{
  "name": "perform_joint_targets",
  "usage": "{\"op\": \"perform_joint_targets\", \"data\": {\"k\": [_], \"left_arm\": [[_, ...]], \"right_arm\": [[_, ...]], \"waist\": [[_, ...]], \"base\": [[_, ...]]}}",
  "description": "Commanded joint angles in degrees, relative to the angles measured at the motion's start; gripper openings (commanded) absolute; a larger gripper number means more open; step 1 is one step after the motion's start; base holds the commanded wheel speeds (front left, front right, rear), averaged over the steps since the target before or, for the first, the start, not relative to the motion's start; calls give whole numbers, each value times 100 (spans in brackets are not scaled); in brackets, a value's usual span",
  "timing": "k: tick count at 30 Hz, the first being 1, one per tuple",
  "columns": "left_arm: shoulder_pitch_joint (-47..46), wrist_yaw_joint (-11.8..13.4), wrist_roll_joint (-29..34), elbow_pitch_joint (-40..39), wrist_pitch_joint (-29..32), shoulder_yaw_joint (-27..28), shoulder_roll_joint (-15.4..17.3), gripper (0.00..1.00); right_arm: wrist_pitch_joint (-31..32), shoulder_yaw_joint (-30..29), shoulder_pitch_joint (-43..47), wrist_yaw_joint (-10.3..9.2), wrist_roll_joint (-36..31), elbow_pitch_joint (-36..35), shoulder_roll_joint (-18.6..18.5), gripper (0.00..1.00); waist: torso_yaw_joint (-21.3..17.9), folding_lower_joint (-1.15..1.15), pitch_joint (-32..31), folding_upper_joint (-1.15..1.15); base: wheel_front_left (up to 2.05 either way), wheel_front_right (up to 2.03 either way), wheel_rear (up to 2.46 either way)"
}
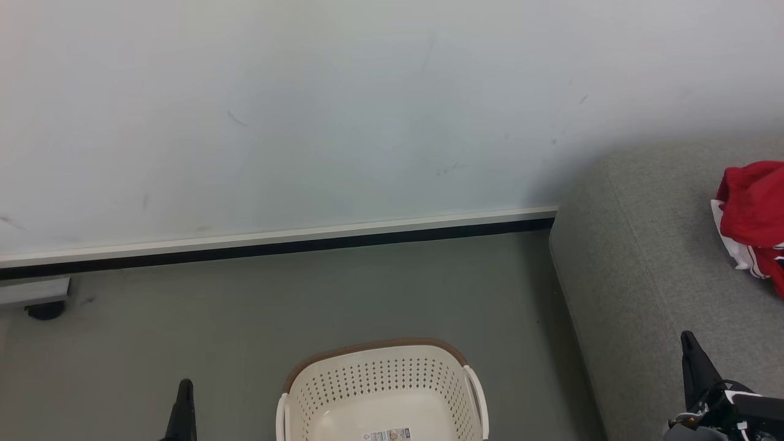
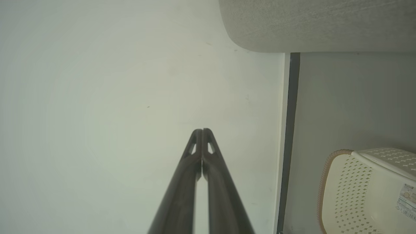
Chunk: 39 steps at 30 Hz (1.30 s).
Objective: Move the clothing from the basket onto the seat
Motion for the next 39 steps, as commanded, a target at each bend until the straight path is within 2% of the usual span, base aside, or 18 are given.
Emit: {"op": "perform_joint_targets", "data": {"k": [1,5,39], "left_arm": [[-80,-37,-131,29,24,18,0,0],[-112,-52,-315,63,52,20,-11,0],[-111,-54,-302,58,52,18,-10,0]], "right_arm": [[47,-48,-61,2,98,19,29,0],[116,-142,-89,2,279,45,60,0],[189,-236,-77,2,153,49,124,0]], "waist": [[7,0,8,0],[29,0,33,0],[31,0,34,0]], "base": [[0,0,0],[0,0,0],[0,0,0]]}}
